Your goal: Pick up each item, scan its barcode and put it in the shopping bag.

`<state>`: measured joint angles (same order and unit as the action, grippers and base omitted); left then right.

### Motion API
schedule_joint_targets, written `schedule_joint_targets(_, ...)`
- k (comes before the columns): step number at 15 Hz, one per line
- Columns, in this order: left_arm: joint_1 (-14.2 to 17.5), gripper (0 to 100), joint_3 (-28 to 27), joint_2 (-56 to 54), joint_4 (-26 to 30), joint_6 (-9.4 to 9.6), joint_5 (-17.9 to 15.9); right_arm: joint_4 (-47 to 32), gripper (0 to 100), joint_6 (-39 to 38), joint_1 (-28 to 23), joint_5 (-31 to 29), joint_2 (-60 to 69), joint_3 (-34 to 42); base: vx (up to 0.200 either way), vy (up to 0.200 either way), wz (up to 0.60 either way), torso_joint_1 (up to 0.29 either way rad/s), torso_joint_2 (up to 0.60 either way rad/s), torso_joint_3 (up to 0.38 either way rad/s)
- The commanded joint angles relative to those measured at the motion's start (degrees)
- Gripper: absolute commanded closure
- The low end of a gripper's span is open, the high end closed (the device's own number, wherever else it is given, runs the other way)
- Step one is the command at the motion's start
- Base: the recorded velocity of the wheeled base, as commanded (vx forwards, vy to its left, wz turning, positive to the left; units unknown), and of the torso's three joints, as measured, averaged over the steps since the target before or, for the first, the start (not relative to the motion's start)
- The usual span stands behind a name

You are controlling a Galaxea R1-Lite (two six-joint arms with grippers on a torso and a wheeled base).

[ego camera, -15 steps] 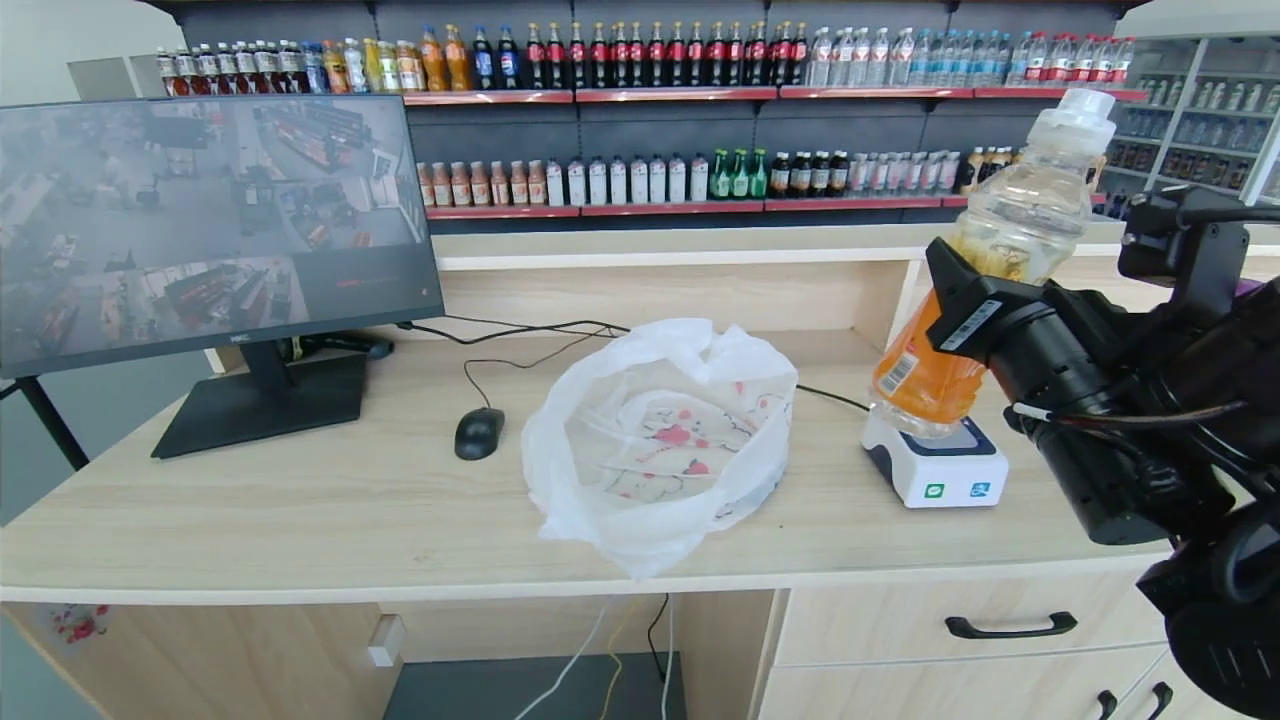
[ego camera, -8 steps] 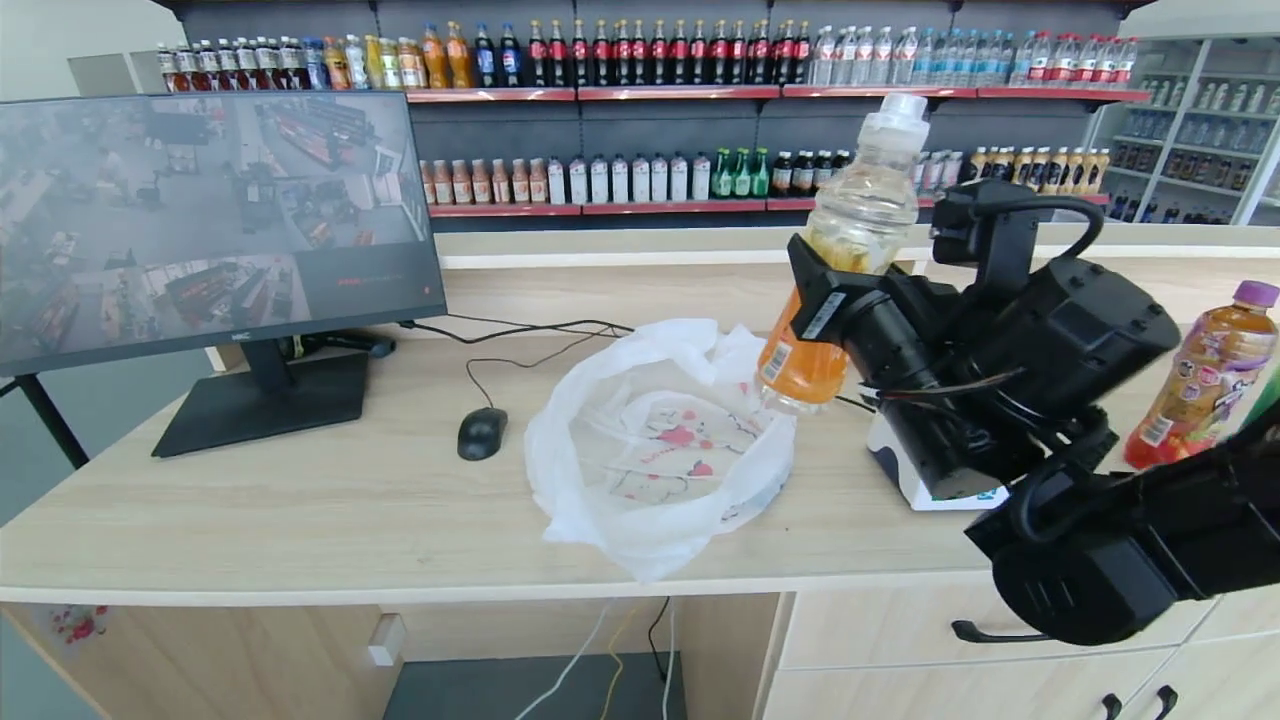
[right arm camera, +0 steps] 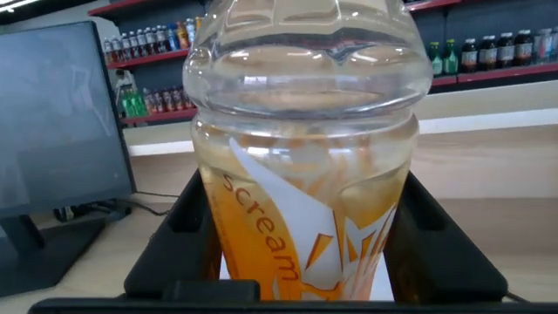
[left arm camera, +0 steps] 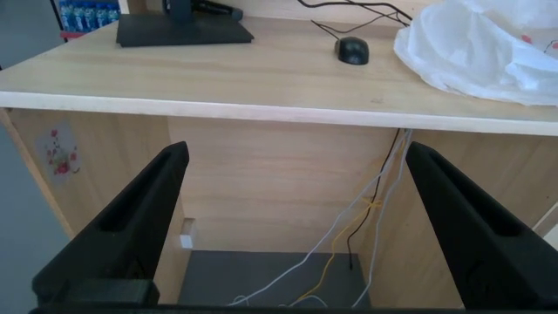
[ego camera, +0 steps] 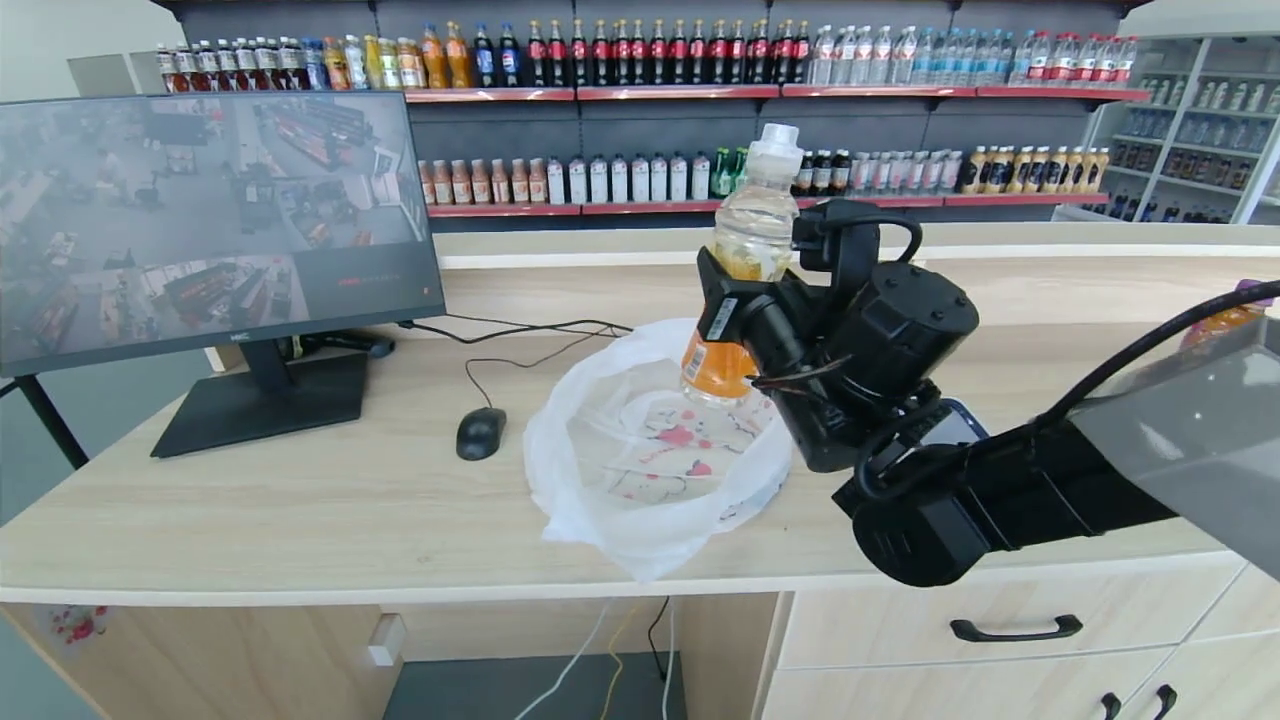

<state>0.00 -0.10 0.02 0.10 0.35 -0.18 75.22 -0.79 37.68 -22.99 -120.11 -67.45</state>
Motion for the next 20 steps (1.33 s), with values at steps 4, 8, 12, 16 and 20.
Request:
schedule_joint_targets(4, 0.00, 0, 0.01, -0.02, -0.01, 0.00, 0.01, 0.28, 100, -0.09, -1.56, 0.67, -1.44, -1.19, 0.000, 0.200, 0.00, 0.000, 0.00, -0.002)
schedule_joint_targets(8, 0.00, 0, 0.01, -0.02, -0.01, 0.00, 0.01, 2.04, 100, -0.79, -2.35, 0.58, -1.88, 0.39, 0.000, 0.050, 0.00, 0.005, 0.00, -0.002)
schedule_joint_targets(12, 0.00, 0, 0.01, -0.02, -0.01, 0.00, 0.01, 2.30, 100, -0.53, -2.70, 0.32, -2.93, 0.30, 0.000, 0.000, 0.00, 0.000, 0.00, 0.000)
schedule_joint_targets(16, 0.00, 0, 0.01, -0.02, -0.01, 0.00, 0.01, 2.83, 100, -0.70, -4.02, 0.67, -5.83, -0.93, 0.000, 0.000, 0.00, 0.000, 0.00, 0.000)
schedule_joint_targets(20, 0.00, 0, 0.01, -0.02, -0.01, 0.00, 0.01, 3.01, 100, 0.00, -4.46, 0.05, -10.32, -3.57, 0.000, 0.000, 0.00, 0.000, 0.00, 0.000)
